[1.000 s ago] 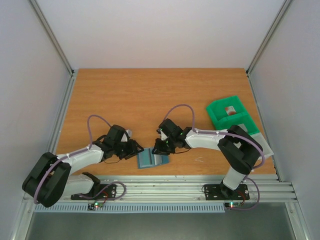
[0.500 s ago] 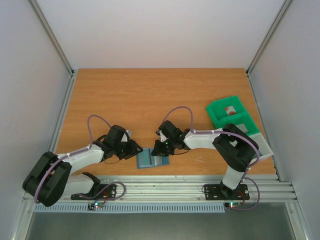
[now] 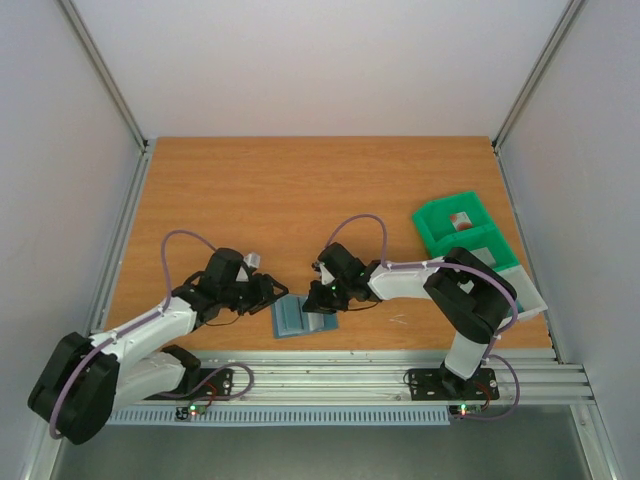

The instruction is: Take the credit cards out of the card holder

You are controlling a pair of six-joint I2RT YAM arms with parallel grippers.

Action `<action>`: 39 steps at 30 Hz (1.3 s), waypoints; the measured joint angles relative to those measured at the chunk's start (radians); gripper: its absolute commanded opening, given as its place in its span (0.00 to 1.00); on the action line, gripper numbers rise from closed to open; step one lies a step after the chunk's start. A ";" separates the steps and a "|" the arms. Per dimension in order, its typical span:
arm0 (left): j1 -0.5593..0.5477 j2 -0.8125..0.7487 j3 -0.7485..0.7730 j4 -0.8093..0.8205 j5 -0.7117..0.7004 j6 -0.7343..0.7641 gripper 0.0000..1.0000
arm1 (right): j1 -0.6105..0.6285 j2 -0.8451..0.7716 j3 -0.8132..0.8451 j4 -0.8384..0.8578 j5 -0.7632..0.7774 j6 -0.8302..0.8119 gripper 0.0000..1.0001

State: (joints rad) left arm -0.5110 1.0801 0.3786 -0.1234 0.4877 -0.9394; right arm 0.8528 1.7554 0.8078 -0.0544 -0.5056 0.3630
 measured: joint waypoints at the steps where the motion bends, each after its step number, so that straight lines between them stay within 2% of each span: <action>1: 0.000 -0.009 0.000 0.000 0.002 -0.004 0.48 | 0.000 0.000 -0.001 0.002 0.000 0.001 0.06; 9: -0.001 -0.014 0.001 0.011 0.020 -0.027 0.47 | 0.000 0.000 -0.002 0.003 0.001 0.004 0.06; 14: -0.002 0.021 0.001 0.042 0.039 -0.045 0.41 | 0.000 0.000 -0.003 0.005 0.001 0.008 0.06; 25: -0.028 0.105 0.001 0.121 0.052 -0.072 0.41 | 0.000 0.000 -0.015 0.029 0.000 0.023 0.06; 34: -0.060 0.129 0.008 0.119 0.052 -0.081 0.49 | 0.000 0.000 -0.025 0.048 0.001 0.025 0.06; 39: -0.072 0.024 0.047 0.029 0.007 -0.066 0.52 | 0.000 0.000 -0.026 0.049 0.001 0.026 0.06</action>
State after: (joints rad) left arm -0.5835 1.1042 0.4259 -0.0940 0.4946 -1.0058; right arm 0.8528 1.7554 0.7822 -0.0051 -0.5049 0.3885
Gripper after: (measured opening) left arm 0.517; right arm 0.057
